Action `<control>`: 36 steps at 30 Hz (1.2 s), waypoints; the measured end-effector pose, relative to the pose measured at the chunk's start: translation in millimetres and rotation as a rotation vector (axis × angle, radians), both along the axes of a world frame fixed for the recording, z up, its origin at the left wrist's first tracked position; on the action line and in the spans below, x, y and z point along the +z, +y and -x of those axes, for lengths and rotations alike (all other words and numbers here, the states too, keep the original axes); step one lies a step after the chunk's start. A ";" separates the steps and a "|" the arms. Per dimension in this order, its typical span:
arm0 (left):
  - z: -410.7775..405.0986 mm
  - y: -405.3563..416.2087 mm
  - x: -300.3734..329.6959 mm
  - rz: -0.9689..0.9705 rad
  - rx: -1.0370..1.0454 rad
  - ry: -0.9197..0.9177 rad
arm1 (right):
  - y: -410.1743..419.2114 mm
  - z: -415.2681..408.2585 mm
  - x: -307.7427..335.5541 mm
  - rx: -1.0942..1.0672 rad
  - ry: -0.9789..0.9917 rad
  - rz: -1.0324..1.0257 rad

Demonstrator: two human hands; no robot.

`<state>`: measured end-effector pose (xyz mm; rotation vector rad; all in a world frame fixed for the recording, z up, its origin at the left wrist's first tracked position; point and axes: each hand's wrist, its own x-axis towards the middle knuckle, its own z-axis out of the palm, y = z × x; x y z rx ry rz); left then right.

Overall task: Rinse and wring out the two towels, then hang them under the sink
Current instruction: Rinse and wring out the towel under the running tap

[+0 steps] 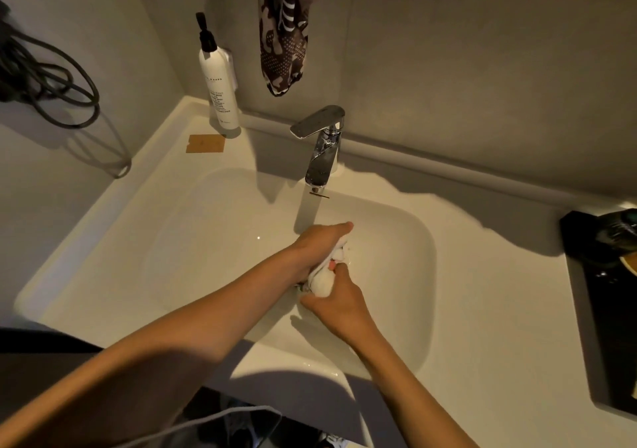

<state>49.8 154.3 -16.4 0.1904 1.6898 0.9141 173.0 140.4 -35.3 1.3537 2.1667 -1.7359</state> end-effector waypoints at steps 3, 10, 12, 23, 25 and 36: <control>6.4 0.1 12.6 -0.152 0.122 -0.151 | 13.0 -21.0 16.9 -0.147 0.300 0.514; 2.9 6.4 27.6 -0.446 0.020 -0.436 | 18.1 -13.2 13.2 -0.315 0.721 1.437; 7.1 4.7 35.7 -0.432 -0.091 -0.346 | 21.3 -9.7 13.5 -0.262 0.777 1.478; 0.1 13.5 14.5 -0.071 0.043 0.191 | 16.6 13.8 7.8 -0.138 0.130 0.283; -3.0 15.2 7.9 0.014 -0.027 0.324 | 12.0 17.0 -4.6 -0.117 0.059 0.134; -14.3 9.6 4.1 0.055 -0.077 0.253 | -2.0 4.4 -9.6 -0.126 0.026 -0.034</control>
